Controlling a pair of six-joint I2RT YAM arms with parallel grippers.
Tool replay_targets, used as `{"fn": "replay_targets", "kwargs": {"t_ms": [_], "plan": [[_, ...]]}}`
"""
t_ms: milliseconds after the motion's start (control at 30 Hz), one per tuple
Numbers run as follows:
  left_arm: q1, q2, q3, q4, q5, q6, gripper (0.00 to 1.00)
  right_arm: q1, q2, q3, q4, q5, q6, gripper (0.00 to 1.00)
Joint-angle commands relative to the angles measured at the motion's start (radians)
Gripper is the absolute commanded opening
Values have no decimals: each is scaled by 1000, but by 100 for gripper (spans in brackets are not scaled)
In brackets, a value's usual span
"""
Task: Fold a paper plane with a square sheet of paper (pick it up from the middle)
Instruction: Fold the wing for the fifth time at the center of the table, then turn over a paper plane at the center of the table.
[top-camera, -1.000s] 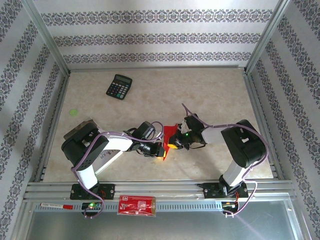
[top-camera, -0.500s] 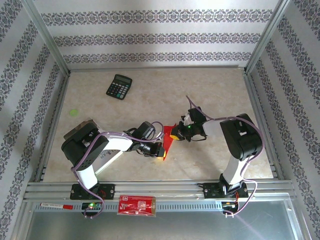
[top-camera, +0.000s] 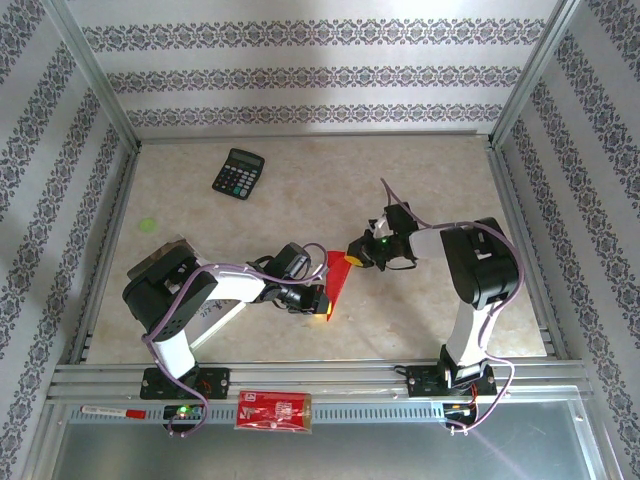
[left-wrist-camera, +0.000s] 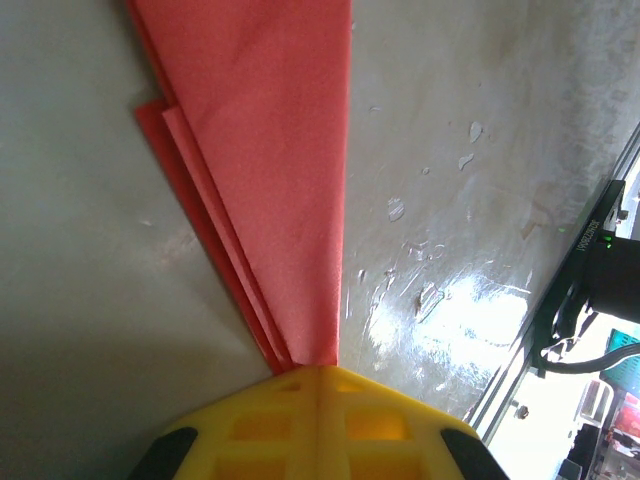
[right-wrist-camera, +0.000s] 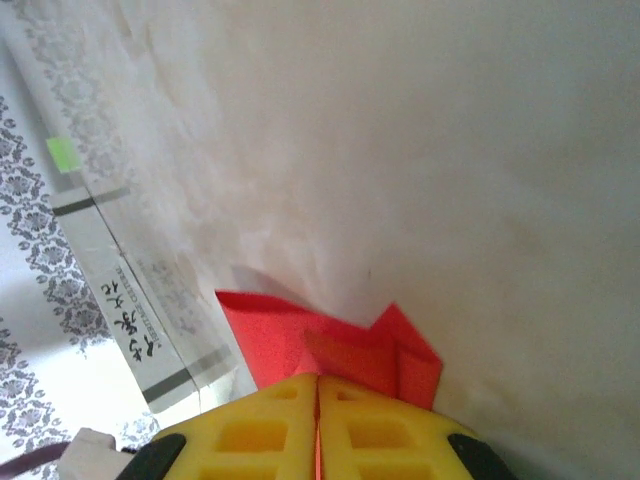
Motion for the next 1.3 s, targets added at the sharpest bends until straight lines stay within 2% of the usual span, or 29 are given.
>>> {"fn": "replay_targets", "kwargs": {"t_ms": [0, 300, 467, 567, 633, 800, 933, 1067, 1100, 1167, 1267], "plan": [[-16, 100, -83, -218, -206, 42, 0, -49, 45, 40, 21, 176, -45, 9], [-25, 86, -69, -206, -189, 18, 0, -88, 96, 99, -4, 197, -55, 9], [-33, 40, 11, -202, -171, -15, 0, -99, 33, 124, -21, 180, -86, 10], [-33, 9, 96, -216, -165, -17, 5, -99, -51, 107, -56, 192, -118, 12], [-31, -18, 147, -235, -173, -7, 12, -93, -105, 84, -93, 202, -139, 13], [10, -122, 167, -216, -188, -31, 28, -24, -283, -10, -235, 321, -211, 18], [107, -199, 115, -196, -219, -50, 34, 109, -397, -64, -301, 460, -202, 28], [203, -169, 117, -171, -173, -66, 34, 249, -417, -35, -367, 645, -170, 40], [222, -151, 128, -165, -156, -68, 34, 282, -409, -23, -383, 687, -153, 48], [245, -136, 138, -164, -142, -69, 34, 353, -394, -3, -405, 780, -126, 56], [271, -149, 115, -156, -154, -64, 34, 444, -341, 60, -491, 919, -103, 77]]}}
